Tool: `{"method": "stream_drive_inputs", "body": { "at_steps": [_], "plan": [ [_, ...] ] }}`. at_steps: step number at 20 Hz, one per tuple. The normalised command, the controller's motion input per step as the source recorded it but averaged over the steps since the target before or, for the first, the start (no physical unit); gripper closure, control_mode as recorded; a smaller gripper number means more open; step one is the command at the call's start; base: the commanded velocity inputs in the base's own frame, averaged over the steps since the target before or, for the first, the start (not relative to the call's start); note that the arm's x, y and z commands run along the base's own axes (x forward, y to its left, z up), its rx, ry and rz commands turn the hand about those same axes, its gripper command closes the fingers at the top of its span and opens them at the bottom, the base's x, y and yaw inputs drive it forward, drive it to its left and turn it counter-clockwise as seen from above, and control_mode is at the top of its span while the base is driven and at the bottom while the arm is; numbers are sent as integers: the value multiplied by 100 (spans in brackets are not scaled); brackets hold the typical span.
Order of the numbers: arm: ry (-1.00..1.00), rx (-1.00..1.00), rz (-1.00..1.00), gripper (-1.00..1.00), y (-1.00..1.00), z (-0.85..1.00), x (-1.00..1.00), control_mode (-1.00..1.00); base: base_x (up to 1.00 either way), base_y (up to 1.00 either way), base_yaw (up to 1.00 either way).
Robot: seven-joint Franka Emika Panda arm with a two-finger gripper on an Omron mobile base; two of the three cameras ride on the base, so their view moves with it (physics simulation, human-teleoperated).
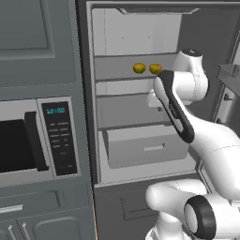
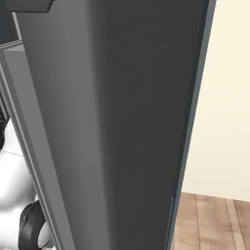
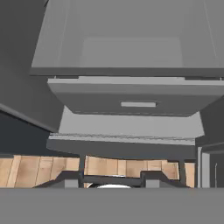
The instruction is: Place the condiment bottle and mustard from the counter to the top shelf of the fridge. If the existing items in the fridge are on the top shelf, move them to other shelves.
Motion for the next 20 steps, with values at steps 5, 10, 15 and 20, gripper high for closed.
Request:
{"method": "stream_drive_inputs", "body": {
  "at_steps": [5, 10, 15, 20],
  "plan": [
    [-29, 3, 0, -100, 0, 34, -20, -100, 0, 0, 0],
    [-55, 14, 0, -100, -18, 93, -21, -100, 0, 0, 0],
    [-33, 7, -5, -100, -22, 75, 5, -100, 0, 0, 0],
    [-2, 0, -17, -100, -19, 13, 50, -100, 0, 0, 0]
  ]
}}
